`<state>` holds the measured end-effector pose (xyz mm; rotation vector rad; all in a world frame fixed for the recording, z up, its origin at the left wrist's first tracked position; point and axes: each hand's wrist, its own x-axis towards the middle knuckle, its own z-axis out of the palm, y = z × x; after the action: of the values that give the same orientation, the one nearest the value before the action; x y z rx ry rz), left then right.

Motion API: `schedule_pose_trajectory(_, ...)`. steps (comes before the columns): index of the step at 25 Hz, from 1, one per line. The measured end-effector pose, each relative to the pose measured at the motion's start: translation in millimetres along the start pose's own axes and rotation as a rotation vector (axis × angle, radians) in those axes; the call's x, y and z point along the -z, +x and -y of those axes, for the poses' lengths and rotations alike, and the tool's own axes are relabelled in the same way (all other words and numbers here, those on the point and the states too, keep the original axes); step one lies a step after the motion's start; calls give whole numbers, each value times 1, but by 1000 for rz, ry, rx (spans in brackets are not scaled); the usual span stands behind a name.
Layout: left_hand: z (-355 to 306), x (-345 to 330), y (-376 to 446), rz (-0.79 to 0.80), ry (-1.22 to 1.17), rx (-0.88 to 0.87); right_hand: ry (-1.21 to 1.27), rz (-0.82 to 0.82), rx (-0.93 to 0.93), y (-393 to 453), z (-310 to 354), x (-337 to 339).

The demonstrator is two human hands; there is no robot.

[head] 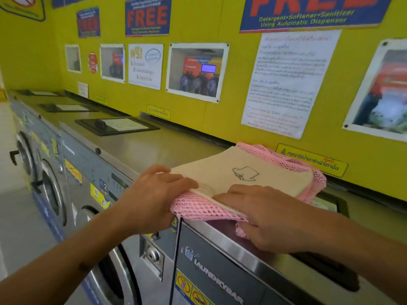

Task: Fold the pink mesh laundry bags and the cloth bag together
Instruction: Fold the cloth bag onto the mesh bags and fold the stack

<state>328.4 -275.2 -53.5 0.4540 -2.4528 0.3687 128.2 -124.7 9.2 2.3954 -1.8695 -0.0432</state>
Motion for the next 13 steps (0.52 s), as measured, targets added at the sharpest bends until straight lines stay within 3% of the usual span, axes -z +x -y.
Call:
schedule_pose_trajectory(3, -17, 28, 14, -13, -33, -33, 161, -30, 26, -23, -17, 5)
schedule_pose_trajectory(7, -39, 75, 54, 202, -252, 106, 270, -48, 53, -52, -35, 36)
schedule_pose_trajectory(13, -33, 94, 148, 231, -363, 233, 355, -388, -179, -49, -97, 68)
